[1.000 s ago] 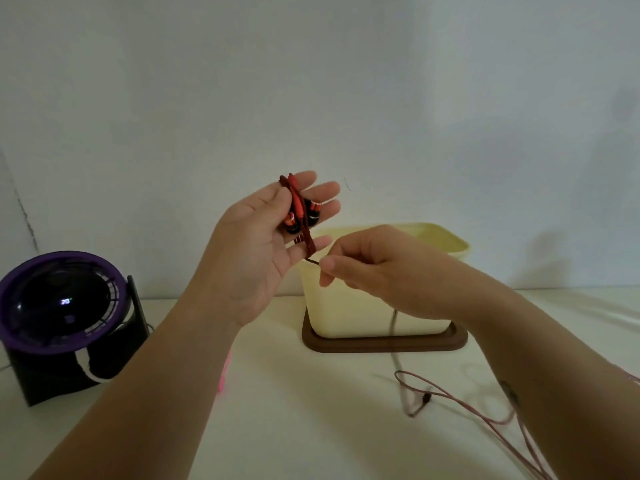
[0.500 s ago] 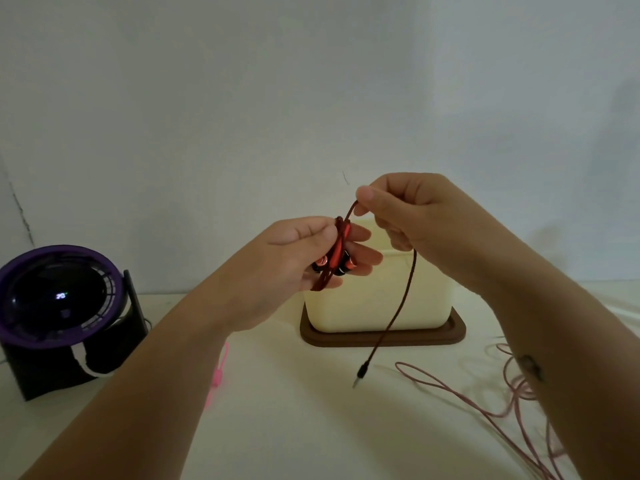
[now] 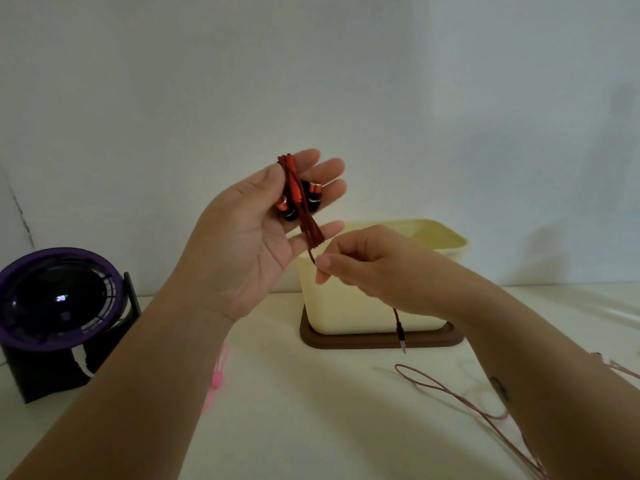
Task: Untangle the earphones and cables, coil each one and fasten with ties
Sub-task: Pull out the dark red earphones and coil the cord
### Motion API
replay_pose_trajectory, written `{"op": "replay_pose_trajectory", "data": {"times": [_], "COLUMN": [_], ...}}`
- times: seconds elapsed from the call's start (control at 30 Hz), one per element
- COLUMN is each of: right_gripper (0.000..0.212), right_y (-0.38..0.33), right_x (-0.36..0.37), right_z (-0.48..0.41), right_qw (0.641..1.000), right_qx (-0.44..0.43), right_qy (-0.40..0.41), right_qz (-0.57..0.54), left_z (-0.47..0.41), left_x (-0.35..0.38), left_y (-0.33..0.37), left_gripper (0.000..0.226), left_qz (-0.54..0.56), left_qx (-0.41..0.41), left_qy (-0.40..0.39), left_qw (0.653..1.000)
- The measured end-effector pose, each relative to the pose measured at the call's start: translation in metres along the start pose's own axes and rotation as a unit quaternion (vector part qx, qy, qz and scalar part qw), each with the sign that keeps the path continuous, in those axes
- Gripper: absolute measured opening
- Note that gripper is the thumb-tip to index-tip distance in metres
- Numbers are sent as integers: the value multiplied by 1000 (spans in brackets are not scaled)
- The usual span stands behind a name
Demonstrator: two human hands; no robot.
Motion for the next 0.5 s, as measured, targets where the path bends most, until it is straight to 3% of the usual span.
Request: {"op": "replay_pose_trajectory", "data": {"times": [0.13,0.23,0.5], "right_gripper": [28,27,31], "right_y": [-21,-31,-23], "right_x": [-1,-13,-51], "right_z": [6,11,12], "right_qw": [998,995,988], "right_qx": [-28,-48,-43], "right_qy": [-19,7,117], "right_qz": [62,82,91], "left_z": [-2,-1,7], "left_x": [-16,-14,3], "left_y": [-8,-22,-41], "left_gripper": [33,32,32], "left_qz": [-132,-231,-317], "left_qx": [3,-28,-98], "left_qy": [29,-1,-76], "left_qw": [991,973,940]}}
Point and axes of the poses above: each hand's wrist, its own z-axis away from the middle knuckle, its own x-axis out of the palm, y = z × x, the point moved 9 cm from there along -z, towards the middle knuckle
